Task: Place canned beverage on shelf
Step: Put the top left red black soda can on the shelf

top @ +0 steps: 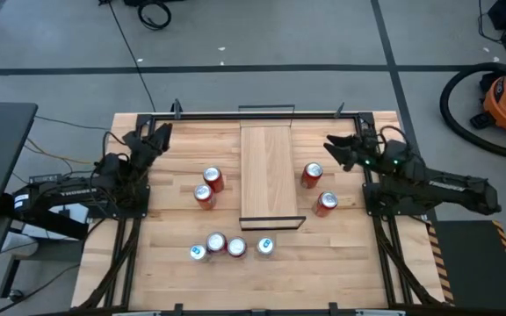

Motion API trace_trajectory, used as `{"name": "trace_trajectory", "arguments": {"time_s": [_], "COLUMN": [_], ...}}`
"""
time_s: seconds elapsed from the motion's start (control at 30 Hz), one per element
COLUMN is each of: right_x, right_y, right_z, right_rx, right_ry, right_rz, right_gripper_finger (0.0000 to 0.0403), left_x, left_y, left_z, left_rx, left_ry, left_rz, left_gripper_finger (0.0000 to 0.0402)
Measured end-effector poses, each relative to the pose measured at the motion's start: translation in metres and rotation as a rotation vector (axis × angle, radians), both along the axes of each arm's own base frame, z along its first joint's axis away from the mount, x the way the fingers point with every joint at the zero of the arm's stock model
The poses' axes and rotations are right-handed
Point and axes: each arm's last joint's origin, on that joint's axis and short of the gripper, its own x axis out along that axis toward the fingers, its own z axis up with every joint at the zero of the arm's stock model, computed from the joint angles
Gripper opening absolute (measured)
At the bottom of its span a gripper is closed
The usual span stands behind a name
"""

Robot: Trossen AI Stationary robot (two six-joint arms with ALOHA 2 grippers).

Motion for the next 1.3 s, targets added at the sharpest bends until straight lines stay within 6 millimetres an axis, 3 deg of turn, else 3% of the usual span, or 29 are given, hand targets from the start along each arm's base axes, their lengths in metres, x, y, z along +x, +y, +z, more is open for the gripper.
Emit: {"name": "trace_trajectory", "arguments": {"time_s": [0.3, 0.53, 0.77, 0.93, 1.1, 1.3], "right_x": [0.032, 0.050, 0.053, 0.053, 0.051, 0.051], "right_y": [-0.014, -0.019, -0.019, -0.017, -0.016, -0.013], "right_z": [0.030, 0.048, 0.056, 0.055, 0.050, 0.048], "right_rx": [-0.054, -0.072, -0.065, -0.107, -0.143, -0.182], "right_ry": [0.275, 0.454, 0.542, 0.586, 0.663, 0.696], "right_rz": [-0.092, -0.038, 0.049, 0.110, 0.130, 0.161], "right_gripper_finger": [0.0348, 0.0348, 0.0350, 0.0350, 0.0351, 0.0351], "left_x": [0.011, 0.023, 0.051, 0.078, 0.106, 0.142], "left_y": [-0.001, -0.002, 0.001, 0.005, 0.012, 0.022], "left_z": [0.057, 0.088, 0.095, 0.100, 0.106, 0.095], "left_rx": [0.021, 0.047, -0.033, 0.010, 0.046, 0.098], "left_ry": [0.528, 0.663, 0.891, 1.088, 1.305, 1.546], "left_rz": [-0.117, -0.278, -0.464, -0.575, -0.631, -0.734], "left_gripper_finger": [0.0293, 0.0293, 0.0293, 0.0297, 0.0329, 0.0365]}}
